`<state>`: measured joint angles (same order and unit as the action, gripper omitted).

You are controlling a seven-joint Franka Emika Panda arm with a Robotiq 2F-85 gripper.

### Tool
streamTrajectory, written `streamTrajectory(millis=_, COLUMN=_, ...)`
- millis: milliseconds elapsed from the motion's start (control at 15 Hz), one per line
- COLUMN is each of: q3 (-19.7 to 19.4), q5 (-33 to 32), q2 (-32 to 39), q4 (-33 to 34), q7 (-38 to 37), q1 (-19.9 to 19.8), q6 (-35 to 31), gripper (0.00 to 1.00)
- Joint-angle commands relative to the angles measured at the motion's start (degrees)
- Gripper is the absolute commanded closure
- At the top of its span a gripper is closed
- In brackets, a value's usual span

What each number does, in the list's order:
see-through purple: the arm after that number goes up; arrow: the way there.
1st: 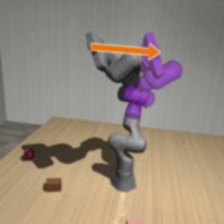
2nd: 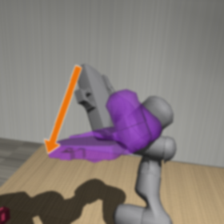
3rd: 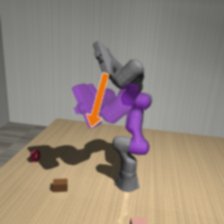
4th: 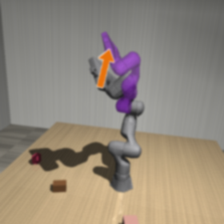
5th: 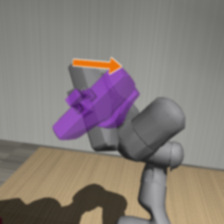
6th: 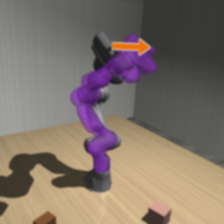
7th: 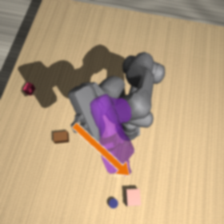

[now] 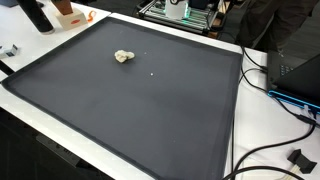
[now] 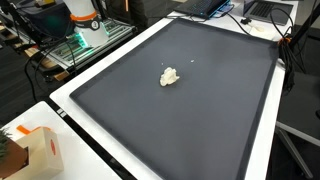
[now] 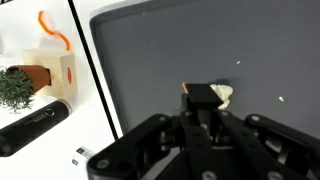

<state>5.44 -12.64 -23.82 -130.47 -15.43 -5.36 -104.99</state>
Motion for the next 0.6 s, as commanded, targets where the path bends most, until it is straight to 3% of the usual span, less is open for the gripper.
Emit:
streamTrajectory(millis=0, q3=-0.78, q5=-0.3, q2=0.07, q4=0.15, q7=-0.27, q1=0.94, q6=0.23, gripper=0.87)
streamTrajectory(millis=267, q3=-0.78, q5=-0.3, q2=0.07, q4=0.15, q7=-0.27, q1=0.94, q6=0.23, gripper=0.87)
streamTrajectory(millis=333, q3=-0.78, q5=-0.3, q2=0.07, q4=0.15, q7=-0.27, q1=0.94, q6=0.23, gripper=0.97)
streamTrajectory(millis=533, q3=-2.67, q5=2.67, q2=2.21, q4=1.08, q7=1.17, q1=0.93, q6=-2.65, gripper=0.97)
